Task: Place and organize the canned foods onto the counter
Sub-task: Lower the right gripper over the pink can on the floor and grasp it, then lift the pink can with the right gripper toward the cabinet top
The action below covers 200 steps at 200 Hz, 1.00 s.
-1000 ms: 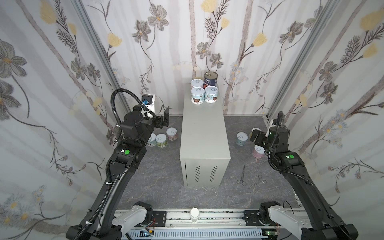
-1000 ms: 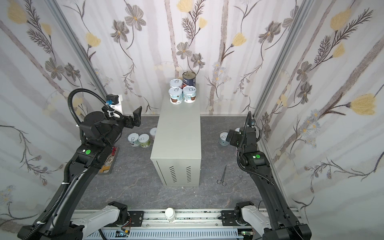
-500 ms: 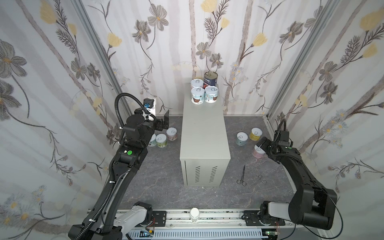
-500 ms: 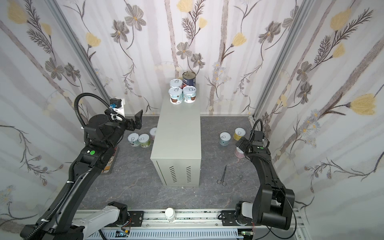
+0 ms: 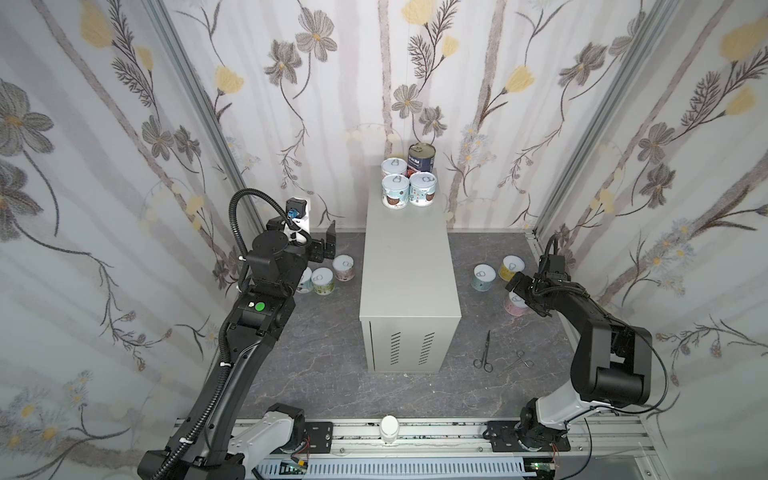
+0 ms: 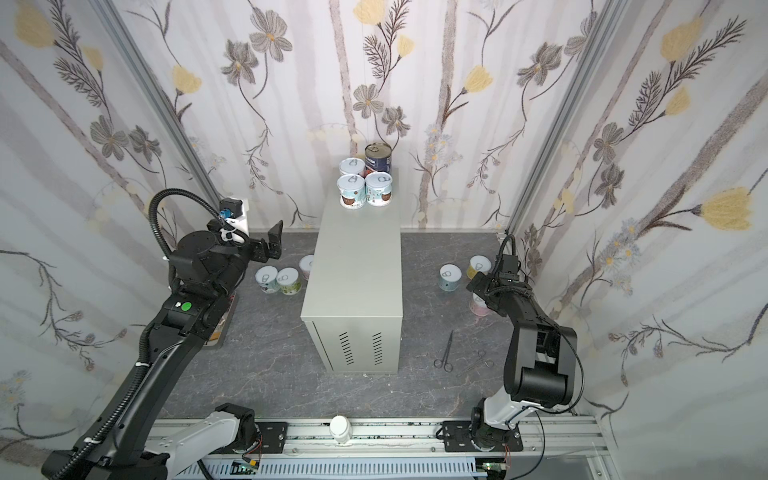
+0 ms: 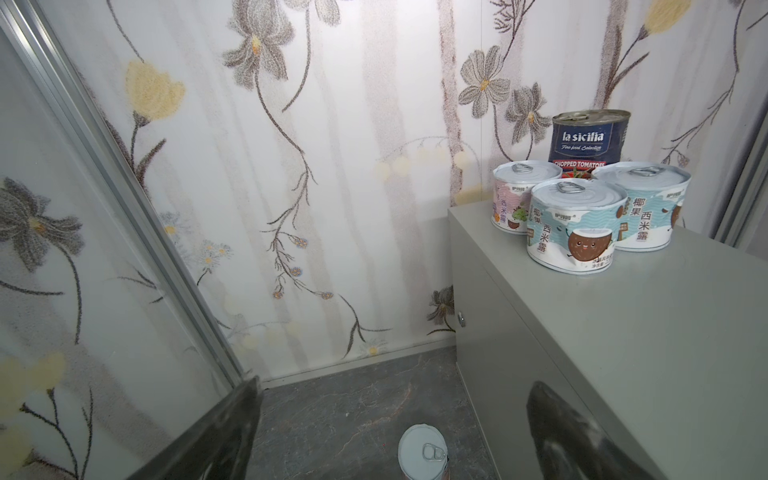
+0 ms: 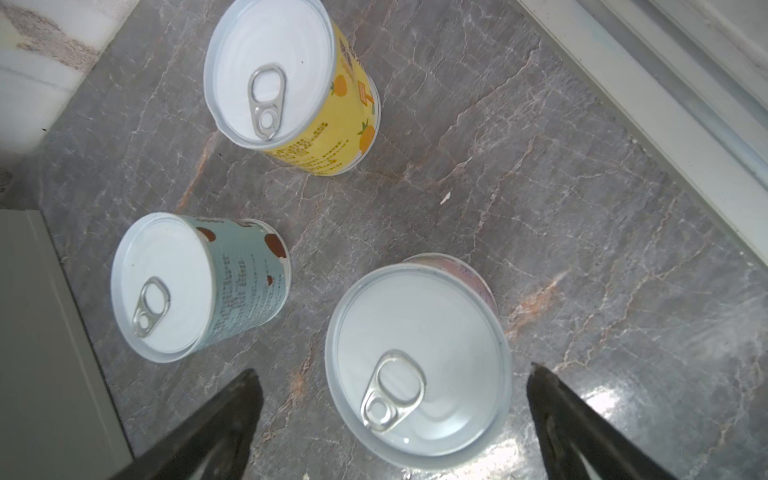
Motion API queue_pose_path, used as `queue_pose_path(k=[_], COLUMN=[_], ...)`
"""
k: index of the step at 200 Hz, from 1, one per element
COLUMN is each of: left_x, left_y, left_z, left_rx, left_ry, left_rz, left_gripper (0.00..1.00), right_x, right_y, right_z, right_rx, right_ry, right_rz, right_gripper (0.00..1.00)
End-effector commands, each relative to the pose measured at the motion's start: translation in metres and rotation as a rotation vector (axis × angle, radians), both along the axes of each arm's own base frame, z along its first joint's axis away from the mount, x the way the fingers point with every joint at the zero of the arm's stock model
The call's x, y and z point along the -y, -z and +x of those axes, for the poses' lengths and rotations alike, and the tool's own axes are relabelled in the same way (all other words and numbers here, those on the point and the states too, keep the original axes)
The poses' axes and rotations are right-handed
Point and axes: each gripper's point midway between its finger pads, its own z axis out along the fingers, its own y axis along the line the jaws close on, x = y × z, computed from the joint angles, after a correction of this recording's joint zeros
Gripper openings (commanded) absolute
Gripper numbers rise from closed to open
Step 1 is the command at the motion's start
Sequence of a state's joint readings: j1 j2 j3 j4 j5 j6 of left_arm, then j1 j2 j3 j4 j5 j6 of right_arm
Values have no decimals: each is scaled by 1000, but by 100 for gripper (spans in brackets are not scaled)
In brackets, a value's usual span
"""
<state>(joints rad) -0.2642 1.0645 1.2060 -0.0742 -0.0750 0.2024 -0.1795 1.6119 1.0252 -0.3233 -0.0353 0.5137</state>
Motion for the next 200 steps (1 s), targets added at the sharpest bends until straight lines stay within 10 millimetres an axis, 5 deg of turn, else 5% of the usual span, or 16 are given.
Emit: queue_pose_path(k=[1, 63, 166, 200], left_x=[0, -2, -5, -4], left_y=[-4, 1, 10, 10], left_z=[4, 10, 18, 18], left_rx=[26, 9, -13, -13], left_ry=[-1, -9, -18, -10], left_rz=[-2, -2, -3, -8], left_gripper=[100, 100, 100, 100], right_x=[8, 8, -2, -4], right_y=[10, 28, 49, 40], right_z=[-4, 1, -11, -15], right_rx=[-53, -89, -140, -151], right_ry=[-10, -30, -67, -97], right_rz=[-57, -57, -23, -33], right_gripper=[100, 99, 69, 57])
